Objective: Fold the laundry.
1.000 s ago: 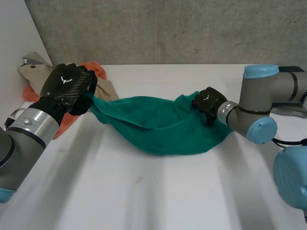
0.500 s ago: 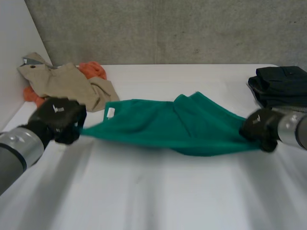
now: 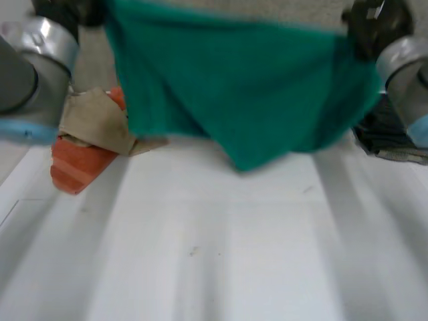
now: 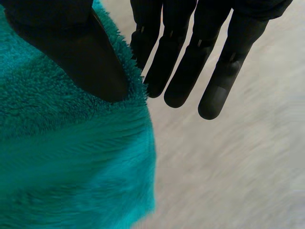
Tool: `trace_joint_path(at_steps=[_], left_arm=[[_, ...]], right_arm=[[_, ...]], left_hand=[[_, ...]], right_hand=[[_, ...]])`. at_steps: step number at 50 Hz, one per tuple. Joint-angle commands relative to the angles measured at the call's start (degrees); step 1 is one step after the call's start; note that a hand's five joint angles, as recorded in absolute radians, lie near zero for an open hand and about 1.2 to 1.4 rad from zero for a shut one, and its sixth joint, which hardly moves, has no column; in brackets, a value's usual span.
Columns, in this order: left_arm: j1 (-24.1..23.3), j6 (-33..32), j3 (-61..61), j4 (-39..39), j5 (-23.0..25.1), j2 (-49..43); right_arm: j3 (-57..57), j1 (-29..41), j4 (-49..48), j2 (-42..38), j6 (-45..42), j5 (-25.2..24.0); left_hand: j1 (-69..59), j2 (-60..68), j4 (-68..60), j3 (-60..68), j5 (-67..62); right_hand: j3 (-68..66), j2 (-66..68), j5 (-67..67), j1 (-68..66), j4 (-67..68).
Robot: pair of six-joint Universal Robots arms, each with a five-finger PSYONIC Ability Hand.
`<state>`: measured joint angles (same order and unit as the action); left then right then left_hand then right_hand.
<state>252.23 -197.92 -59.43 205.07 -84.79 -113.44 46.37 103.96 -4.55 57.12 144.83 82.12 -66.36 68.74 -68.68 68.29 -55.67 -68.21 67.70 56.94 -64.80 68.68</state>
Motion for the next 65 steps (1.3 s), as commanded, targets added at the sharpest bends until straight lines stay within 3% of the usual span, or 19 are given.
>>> trace_joint_path(at_steps=[1, 5, 14, 23, 30, 34, 38, 46, 59, 65], left_arm=[[1.07, 7.02, -1.30, 5.08, -4.07, 1.47], [2.12, 6.85, -7.36, 3.40, -3.11, 1.82], [3.35, 4.31, -26.32, 3.23, 0.85, 2.00], [3.70, 0.78, -39.44, 5.24, 3.66, 1.91], [4.85, 1.13, -43.13, 5.25, 4.28, 4.45], [5.46, 1.66, -43.93, 5.25, 4.28, 6.30], [5.46, 2.45, -43.84, 5.16, 4.28, 7.62], [5.20, 4.12, -42.70, 5.07, 4.28, 8.06], [5.03, 4.47, -41.47, 2.96, 4.10, 8.06], [5.20, 4.74, -41.38, 1.82, 3.93, 8.06]], right_arm=[[9.43, -0.69, -13.03, 7.74, 5.02, -6.00], [14.97, -1.04, -12.07, 8.97, 4.41, -8.81], [26.39, -2.45, -0.40, 7.31, -1.47, -12.68], [34.40, -3.50, 4.81, 1.34, -5.61, -13.21], [33.62, -4.38, 5.16, -0.52, -2.89, -12.69], [31.78, -4.55, 6.12, -0.69, 0.26, -11.72], [30.37, -5.69, 8.05, -0.25, 7.89, -10.49], [31.24, -7.98, 12.45, 0.19, 22.58, -10.66], [33.53, -8.07, 8.86, -4.73, 21.11, -10.31], [33.00, -6.05, 4.47, -6.49, 20.84, -10.14]], left_hand=[[-13.64, 11.26, -11.32, 11.71, -14.33], [-13.64, 11.26, -11.32, 11.71, -14.33], [-13.64, 11.26, -11.32, 11.71, -14.33], [-13.64, 11.26, -11.32, 11.71, -14.33], [-13.64, 11.26, -11.32, 11.71, -14.33], [-13.64, 11.26, -11.32, 11.71, -14.33], [-13.64, 11.26, -11.32, 11.71, -14.33], [-13.64, 11.26, -11.32, 11.71, -14.33], [-13.64, 11.26, -11.32, 11.71, -14.33], [-13.64, 11.26, -11.32, 11.71, -14.33]], right_hand=[[-11.79, 12.30, 13.06, -15.20, 11.32], [-11.79, 12.30, 13.06, -15.20, 11.32], [-11.79, 12.30, 13.06, -15.20, 11.32], [-11.79, 12.30, 13.06, -15.20, 11.32], [-11.79, 12.30, 13.06, -15.20, 11.32], [15.23, -14.72, -13.96, 11.82, -15.70], [31.26, -30.75, -29.99, 27.85, -31.73], [37.34, -36.82, -36.07, 33.93, -37.81], [41.05, -40.54, -39.78, 37.64, -41.52], [32.66, -32.15, -31.39, 29.25, -33.13]])
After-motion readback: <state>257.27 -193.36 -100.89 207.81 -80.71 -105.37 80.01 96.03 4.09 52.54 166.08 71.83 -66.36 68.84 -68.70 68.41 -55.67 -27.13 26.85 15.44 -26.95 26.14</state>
